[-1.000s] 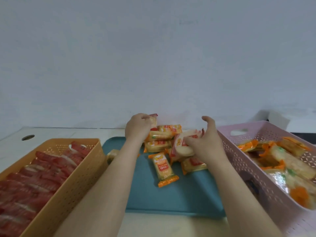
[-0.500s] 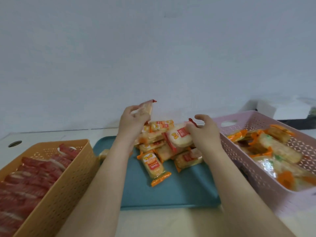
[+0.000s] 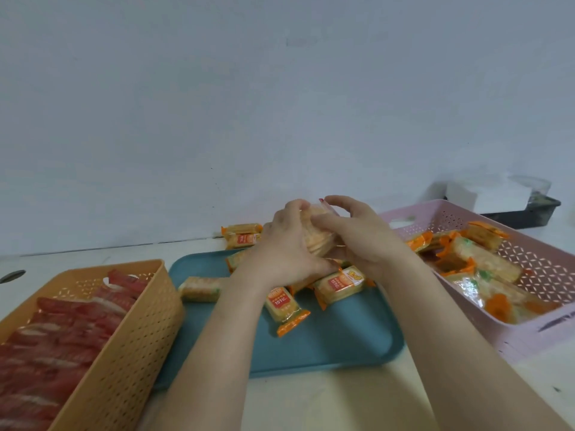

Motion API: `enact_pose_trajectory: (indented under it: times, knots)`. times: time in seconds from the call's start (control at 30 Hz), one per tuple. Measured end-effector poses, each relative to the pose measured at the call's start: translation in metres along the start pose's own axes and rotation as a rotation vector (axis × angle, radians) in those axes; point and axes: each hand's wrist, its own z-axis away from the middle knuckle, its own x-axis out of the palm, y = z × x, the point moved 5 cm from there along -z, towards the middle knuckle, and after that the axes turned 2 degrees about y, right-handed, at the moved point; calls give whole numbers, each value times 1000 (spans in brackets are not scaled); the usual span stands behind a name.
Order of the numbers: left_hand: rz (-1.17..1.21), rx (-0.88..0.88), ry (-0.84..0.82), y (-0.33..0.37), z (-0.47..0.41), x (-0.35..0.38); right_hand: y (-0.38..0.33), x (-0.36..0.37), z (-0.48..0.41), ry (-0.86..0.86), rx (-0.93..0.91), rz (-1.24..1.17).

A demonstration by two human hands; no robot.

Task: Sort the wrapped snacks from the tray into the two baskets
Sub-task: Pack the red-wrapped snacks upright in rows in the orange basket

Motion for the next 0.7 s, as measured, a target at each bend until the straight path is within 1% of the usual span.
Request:
enact_pose_trajectory:
  times: [0.07,0.13,0.2,0.33,0.47,0.53,0.63,0.67,0.7]
  knots:
    - [12,4,107,1,-1,-1,-3,4,-2,64,-71,24]
    - [61,10,208,3,1,-3,-6,5,-1,109,-128,-19]
    - [48,54,273,8,4,-5,-9,3,0,90,-118,-84]
    - [-37,212,367,31,19,-11,-16,5,10,-135,-44,-204]
    - [-17,227,501,56,44,-22,-32,10,28,-332,-103,-291]
    - [124,218,534,65,54,-34,-38,16,36,-392,-149,-352]
    - [470,130,684,64,70,-73,-48,40,48,-502,-186,-497]
    - [514,89,736,62,78,-90,-53,52,56,-540,-192,-556]
    - [516,47,738,61,84,-102,-56,63,62,-552,-187,-601]
